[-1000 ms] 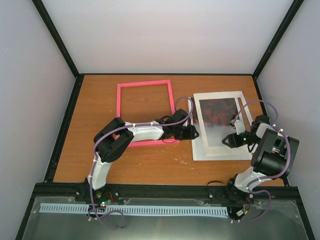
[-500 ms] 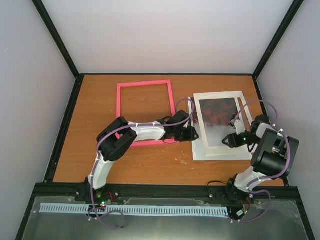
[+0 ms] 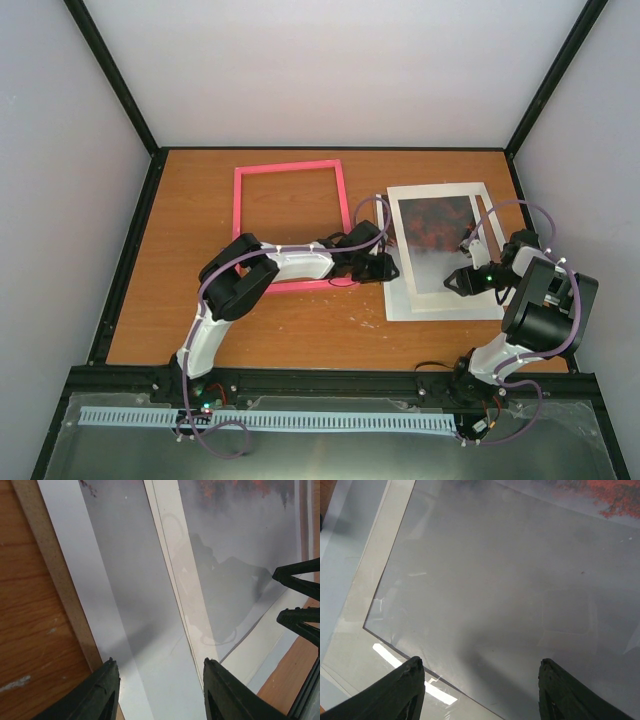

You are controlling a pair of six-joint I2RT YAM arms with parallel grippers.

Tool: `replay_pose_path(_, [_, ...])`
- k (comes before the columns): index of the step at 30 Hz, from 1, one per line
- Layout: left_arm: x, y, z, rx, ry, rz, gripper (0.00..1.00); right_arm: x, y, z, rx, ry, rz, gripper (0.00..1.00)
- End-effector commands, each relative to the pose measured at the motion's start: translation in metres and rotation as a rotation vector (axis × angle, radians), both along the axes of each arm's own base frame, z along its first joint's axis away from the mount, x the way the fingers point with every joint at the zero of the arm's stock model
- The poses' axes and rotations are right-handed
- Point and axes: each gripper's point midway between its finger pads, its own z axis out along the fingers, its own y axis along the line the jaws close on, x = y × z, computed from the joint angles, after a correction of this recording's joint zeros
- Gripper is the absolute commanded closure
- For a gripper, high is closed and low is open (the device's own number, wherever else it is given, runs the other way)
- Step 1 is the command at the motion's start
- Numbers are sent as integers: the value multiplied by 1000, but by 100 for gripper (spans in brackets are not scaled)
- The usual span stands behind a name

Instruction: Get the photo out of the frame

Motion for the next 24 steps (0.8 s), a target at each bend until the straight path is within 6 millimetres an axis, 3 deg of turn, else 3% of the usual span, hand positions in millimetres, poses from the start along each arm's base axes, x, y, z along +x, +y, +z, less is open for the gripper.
replay_pose_path(1, [-1,0,-1,20,0,5,53,-23,2,-25,-25,131,0,39])
replay_pose_path(11, [-6,7,1,13,-1,18,53,-22,1,-25,-24,131,-2,38])
replay_pose_path(24, [-10,16,-18,83,31,45,53,-23,1,-25,-24,133,-4,38])
